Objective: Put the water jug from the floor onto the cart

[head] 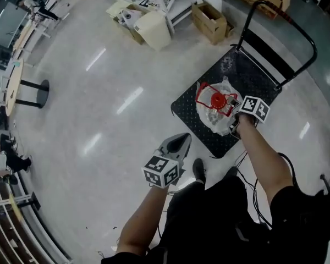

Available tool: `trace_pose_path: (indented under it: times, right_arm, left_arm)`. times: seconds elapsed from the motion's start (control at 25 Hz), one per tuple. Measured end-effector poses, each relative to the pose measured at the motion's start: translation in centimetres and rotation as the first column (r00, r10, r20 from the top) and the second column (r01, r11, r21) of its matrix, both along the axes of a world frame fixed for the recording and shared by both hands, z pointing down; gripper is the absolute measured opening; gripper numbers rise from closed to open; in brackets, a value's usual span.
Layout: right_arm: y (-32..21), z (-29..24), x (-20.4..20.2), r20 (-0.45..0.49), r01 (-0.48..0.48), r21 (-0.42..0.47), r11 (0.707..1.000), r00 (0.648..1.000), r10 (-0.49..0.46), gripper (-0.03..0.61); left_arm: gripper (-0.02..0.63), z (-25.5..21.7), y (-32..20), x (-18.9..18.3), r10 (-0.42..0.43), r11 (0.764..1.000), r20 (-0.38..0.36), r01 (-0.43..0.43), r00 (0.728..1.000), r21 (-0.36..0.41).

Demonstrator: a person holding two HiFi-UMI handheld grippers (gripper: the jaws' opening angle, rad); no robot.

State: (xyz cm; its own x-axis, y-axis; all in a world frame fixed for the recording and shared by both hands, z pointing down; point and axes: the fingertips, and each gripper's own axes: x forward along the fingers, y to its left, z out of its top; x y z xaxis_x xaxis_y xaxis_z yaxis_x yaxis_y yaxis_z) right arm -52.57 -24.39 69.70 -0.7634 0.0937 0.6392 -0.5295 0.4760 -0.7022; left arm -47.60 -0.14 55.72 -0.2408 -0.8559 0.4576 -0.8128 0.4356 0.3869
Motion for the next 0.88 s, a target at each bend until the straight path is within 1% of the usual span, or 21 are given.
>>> trace_pose_path:
  times: [0.12,0.2,0.36,0.48,0.6,0.68,0.76,0.88]
  right_arm:
    - [1.6,1.0,-2.0,-0.011,0.041,-0.012,0.999,0.999,-0.041,0.08]
    - [2.1,1.8,-2.5,-0.012,0.054,-0.018,0.998,0.998,-0.054,0.08]
    - [1.8,2.7,-1.8,0.018,0.061,-0.031,0.998,0.998,-0.061,0.08]
    - [-0.1,2.9,-0.9,0.016,0.039,-0.027,0.999,0.999,-0.039,0.08]
    - [-2.6,3.5,1.5,-0.015,-0.017,-0.011,1.0,1.0,0.017,0.081]
    - [-3.3,4.0,2.4,-0.015,-0.043,-0.023,0.999,0.999,0.043,0.081]
    - [-3.5,4.2,2.5,-0.013,-0.034,-0.014,0.999,0.999,0.034,0.081]
    - [-3.6,4.3,2.3,-0.019,0.016,0.026,1.0,1.0,-0.016,0.087]
  left_arm:
    - [0.002,0.2,1.4,-0.5,-0.028,1.0,-0.009,0.028,1.0,-0.01]
    - [0.002,0.5,2.0,-0.7,-0.045,0.999,-0.014,0.045,0.999,-0.013]
    - [0.002,1.4,2.6,-0.3,-0.056,0.998,-0.032,0.055,0.998,-0.026]
    - [0.002,1.5,2.1,-0.2,-0.053,0.998,-0.04,0.052,0.998,-0.029]
    - [0.0,1.2,1.0,0.5,-0.022,1.0,-0.043,0.022,0.999,-0.01]
    - [0.0,1.0,0.2,1.1,0.012,1.0,-0.034,-0.012,0.999,0.011]
    - [0.002,0.8,-0.9,1.4,0.036,0.999,-0.028,-0.036,0.999,0.017]
    - [0.002,0.3,-2.3,1.7,0.056,0.998,-0.019,-0.056,0.998,0.013]
